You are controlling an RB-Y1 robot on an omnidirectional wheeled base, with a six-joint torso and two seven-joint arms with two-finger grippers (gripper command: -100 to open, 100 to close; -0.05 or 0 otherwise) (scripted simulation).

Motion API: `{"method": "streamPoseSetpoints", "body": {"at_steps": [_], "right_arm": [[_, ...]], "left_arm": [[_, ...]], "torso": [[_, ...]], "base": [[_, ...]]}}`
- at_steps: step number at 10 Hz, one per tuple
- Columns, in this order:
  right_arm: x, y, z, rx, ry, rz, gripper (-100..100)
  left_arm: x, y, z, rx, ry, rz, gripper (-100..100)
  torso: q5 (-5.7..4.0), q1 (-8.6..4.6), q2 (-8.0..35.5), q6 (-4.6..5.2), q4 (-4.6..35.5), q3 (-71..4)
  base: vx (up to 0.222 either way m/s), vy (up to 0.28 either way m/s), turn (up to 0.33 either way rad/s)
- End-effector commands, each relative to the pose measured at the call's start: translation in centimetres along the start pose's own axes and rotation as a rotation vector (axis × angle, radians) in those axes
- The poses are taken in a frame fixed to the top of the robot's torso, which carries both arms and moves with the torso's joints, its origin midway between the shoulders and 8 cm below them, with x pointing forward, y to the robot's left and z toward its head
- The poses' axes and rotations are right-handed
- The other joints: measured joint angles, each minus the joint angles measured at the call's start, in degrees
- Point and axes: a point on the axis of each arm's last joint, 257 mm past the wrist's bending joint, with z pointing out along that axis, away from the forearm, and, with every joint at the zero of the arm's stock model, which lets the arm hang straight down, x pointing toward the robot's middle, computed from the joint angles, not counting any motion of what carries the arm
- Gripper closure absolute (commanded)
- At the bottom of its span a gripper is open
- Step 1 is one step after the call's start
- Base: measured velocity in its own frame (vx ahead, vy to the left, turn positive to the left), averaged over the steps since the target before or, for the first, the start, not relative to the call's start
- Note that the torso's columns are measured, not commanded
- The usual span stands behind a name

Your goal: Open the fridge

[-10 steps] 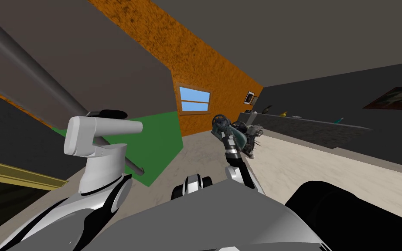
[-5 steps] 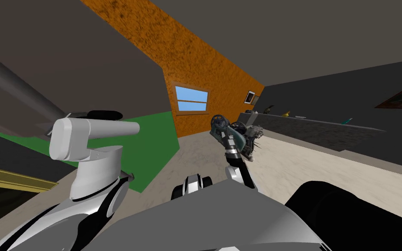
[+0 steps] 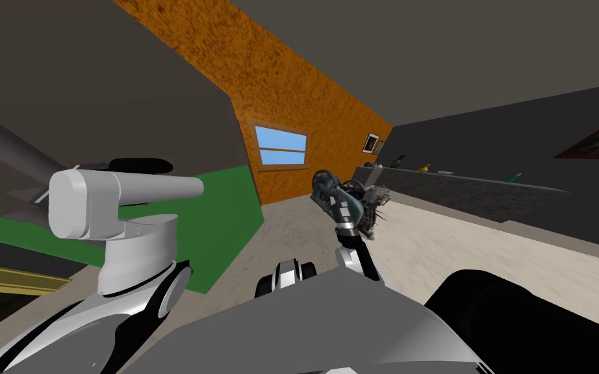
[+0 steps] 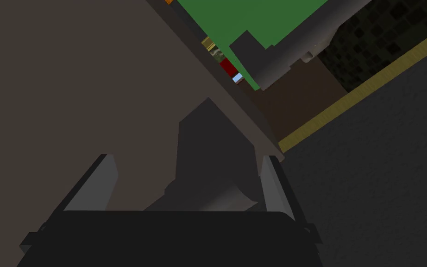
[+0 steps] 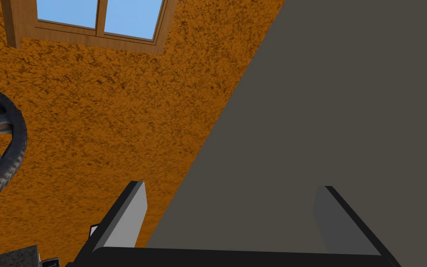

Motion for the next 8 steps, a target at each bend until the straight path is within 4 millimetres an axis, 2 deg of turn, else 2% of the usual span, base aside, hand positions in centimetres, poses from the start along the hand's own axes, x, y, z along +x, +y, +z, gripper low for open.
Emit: {"method": "streamPoseSetpoints", "body": {"at_steps": [1,5,6,7,8], "right_arm": [[0.0,0.0,0.0,0.000,0.000,0.000,0],[0.0,0.0,0.0,0.000,0.000,0.000,0],[0.0,0.0,0.0,0.000,0.000,0.000,0],[0.0,0.0,0.0,0.000,0.000,0.000,0],[0.0,0.0,0.0,0.000,0.000,0.000,0]], "left_arm": [[-2.0,-1.1,-0.6,0.008,-0.014,-0.005,-100],[-4.1,-1.7,-1.3,0.000,-0.017,-0.007,-100],[-3.1,-0.8,-0.9,-0.028,0.000,0.003,-100],[-2.8,-0.5,-0.9,-0.038,0.005,0.008,0],[-2.5,-0.2,-0.8,-0.048,0.012,0.012,0]], "torso": [[-0.14,-0.45,0.0,-0.04,0.0,0.0],[-0.76,-1.40,0.2,0.13,0.2,0.1],[-0.89,-1.48,0.3,0.16,0.3,0.1],[-0.69,-1.40,0.3,0.11,0.2,0.1],[-0.52,-1.17,0.2,0.06,0.1,0.1]], "base": [[0.030,0.052,-0.009],[0.014,0.018,-0.020],[0.007,0.014,0.006],[0.000,0.007,0.007],[0.000,0.000,0.000]]}}
